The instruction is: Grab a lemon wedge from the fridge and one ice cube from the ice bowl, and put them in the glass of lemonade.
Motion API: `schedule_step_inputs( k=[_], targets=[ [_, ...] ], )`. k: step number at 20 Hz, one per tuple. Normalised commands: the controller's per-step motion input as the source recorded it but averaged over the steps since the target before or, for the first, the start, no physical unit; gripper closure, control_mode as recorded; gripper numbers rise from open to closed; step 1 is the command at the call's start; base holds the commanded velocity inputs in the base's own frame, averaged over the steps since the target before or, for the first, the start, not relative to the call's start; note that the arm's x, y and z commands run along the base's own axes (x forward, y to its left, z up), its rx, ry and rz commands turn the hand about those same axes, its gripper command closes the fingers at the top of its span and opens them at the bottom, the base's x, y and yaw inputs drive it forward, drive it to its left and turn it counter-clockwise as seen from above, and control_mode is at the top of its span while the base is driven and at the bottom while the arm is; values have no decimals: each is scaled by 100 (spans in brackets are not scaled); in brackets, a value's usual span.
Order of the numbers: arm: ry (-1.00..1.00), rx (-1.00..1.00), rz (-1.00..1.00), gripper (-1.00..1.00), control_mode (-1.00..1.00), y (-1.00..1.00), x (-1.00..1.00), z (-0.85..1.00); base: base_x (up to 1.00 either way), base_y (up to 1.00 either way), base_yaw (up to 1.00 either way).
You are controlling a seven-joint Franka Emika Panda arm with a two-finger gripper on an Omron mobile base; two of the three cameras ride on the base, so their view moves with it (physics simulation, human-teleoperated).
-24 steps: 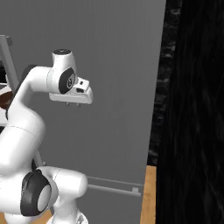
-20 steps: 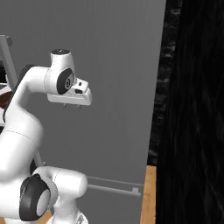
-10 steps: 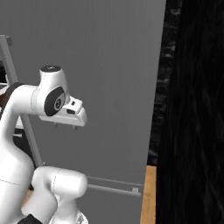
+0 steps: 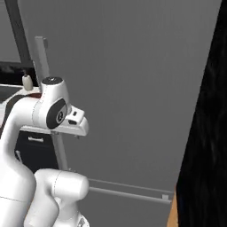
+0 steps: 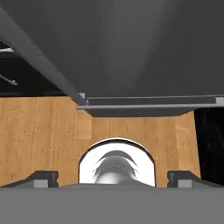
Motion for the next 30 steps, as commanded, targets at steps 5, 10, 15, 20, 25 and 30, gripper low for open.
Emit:
schedule_step_inputs(
  k=[5, 10, 15, 20, 25, 30],
  targets=[
    [0, 0, 0, -100, 100, 0, 0, 0, 13, 100, -6],
    [0, 0, 0, -100, 100, 0, 0, 0, 34, 100, -19],
    [0, 0, 0, -100, 100, 0, 0, 0, 62, 94, -30],
    [0, 0, 0, -100, 100, 0, 0, 0, 74, 62, -28],
    [0, 0, 0, -100, 100, 0, 0, 0, 70, 48, -27],
    [-2, 0, -13, -100, -100, 24, 44, -15, 14, 8, -5]
  ],
)
